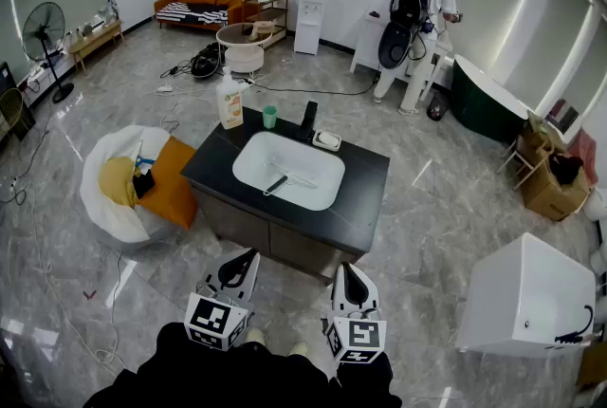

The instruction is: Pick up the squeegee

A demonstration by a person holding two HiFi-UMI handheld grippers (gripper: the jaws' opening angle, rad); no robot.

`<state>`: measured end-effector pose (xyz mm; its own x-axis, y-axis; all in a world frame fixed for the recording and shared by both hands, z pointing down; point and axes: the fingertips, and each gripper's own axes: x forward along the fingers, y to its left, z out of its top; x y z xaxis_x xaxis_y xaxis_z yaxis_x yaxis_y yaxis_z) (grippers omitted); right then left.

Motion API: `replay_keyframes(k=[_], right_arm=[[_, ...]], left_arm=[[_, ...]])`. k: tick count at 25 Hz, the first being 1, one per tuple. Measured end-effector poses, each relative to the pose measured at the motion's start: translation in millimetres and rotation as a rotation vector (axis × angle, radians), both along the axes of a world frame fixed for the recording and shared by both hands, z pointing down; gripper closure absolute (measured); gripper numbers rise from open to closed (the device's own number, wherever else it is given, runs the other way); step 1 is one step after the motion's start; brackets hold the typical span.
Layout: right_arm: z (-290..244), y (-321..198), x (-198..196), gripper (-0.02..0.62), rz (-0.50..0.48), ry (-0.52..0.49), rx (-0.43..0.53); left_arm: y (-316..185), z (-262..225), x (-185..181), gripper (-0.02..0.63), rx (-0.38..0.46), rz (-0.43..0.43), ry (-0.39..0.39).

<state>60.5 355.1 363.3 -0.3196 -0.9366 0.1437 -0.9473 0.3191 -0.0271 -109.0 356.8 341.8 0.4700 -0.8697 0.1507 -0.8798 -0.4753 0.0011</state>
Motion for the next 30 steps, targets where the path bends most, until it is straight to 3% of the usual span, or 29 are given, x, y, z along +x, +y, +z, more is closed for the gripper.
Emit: replay_keyframes(k=[20,30], right_arm=[[3.0,-26.3,-66.2,0.58,0.038,0.031,-0.001],[17.5,-80.1,-62.8,0.58,0.046,0.028,-0.011]], left_arm=[[-33.5,9.9,-61.3,0.581,-0.002,0.045,0.024],[-85.3,26.9,-65.2,0.581,-0.016,0.032,0.025]])
